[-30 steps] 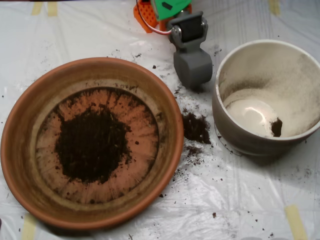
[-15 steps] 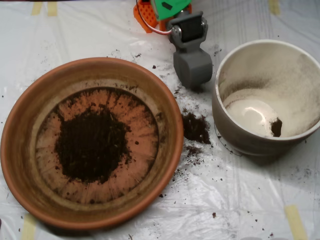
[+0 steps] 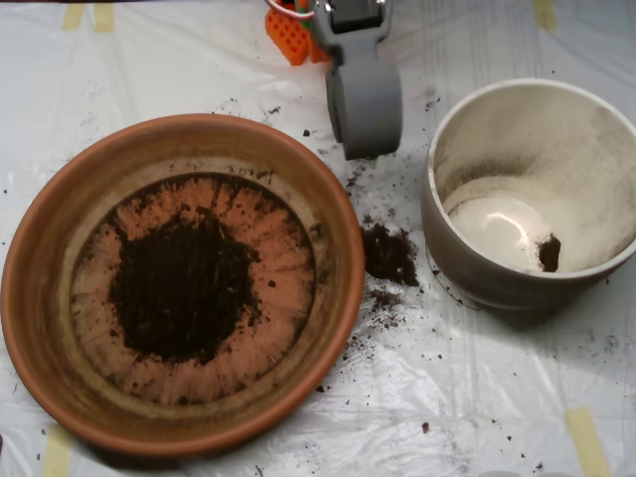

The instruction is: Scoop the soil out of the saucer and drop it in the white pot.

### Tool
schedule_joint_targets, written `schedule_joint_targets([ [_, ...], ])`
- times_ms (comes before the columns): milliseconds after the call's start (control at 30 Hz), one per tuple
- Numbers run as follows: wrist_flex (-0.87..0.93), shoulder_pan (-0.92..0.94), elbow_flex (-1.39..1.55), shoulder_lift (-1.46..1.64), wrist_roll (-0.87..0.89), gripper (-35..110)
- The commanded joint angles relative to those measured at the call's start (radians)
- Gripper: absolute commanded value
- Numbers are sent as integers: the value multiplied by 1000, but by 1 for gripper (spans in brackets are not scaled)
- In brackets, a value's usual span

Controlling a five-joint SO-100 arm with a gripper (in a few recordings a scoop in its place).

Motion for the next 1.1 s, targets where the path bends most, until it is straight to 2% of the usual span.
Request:
schedule_joint_targets([
  [0,18,106,-233,-172,20,20],
  [133,-14,230,-285,-275,-14,24],
  [367,-29,370,-345,-517,61,32],
  [667,-156,552,-347,-772,120,36],
  [1067,-137,724,-687,-1341,193,37],
])
